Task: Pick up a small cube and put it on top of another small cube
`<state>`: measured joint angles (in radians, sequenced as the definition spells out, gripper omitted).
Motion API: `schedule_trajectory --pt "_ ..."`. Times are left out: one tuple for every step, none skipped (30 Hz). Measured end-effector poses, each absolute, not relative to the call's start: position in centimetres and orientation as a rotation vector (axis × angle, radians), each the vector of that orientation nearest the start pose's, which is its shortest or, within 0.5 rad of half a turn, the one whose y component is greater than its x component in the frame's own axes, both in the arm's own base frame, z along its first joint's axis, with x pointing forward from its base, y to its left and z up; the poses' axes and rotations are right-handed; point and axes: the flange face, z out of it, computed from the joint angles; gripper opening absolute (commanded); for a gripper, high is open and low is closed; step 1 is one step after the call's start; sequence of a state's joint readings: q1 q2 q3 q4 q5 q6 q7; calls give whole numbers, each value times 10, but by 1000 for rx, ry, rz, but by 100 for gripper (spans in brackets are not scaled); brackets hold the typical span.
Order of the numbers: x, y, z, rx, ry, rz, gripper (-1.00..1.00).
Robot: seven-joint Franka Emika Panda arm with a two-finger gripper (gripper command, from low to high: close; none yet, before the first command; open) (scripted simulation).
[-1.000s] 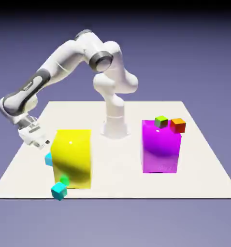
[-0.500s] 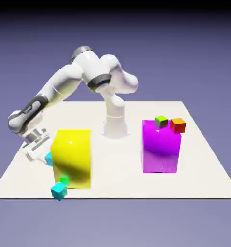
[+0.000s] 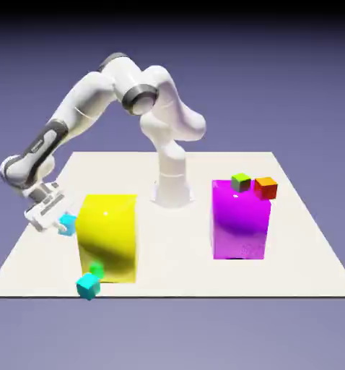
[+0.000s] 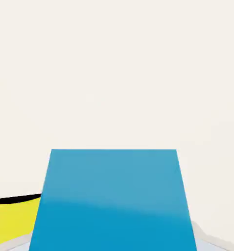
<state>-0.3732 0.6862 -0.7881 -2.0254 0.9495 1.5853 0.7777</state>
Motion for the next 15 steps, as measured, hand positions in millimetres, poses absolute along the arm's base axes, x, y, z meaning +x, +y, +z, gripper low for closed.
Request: schedule_trajectory --pt "266 -437 165 -817 2316 849 -100" --pt "262 -440 168 -848 2278 823 -100" --pt "257 -443 172 -878 2240 797 -100" --pt "253 -446 175 -908 2202 768 -100" --pt "249 -449 179 -937 2164 739 -100" --pt "244 -451 183 -965 2127 709 -100" --pt "240 -454 187 -993 2090 677 -100" --pt "235 -457 190 -1021 2053 645 -100" --pt "231 -459 194 -1048 2016 611 -100" --pt "226 -462 198 -1075 1980 577 -100" --pt "221 -464 202 -1101 1943 542 -100" --pt "217 -467 206 -1127 1907 506 -100" --pt "212 -469 211 -1152 1872 469 -100" --pt "207 -472 215 -1177 1836 431 -100" --pt "202 -474 219 -1202 1801 393 -100"
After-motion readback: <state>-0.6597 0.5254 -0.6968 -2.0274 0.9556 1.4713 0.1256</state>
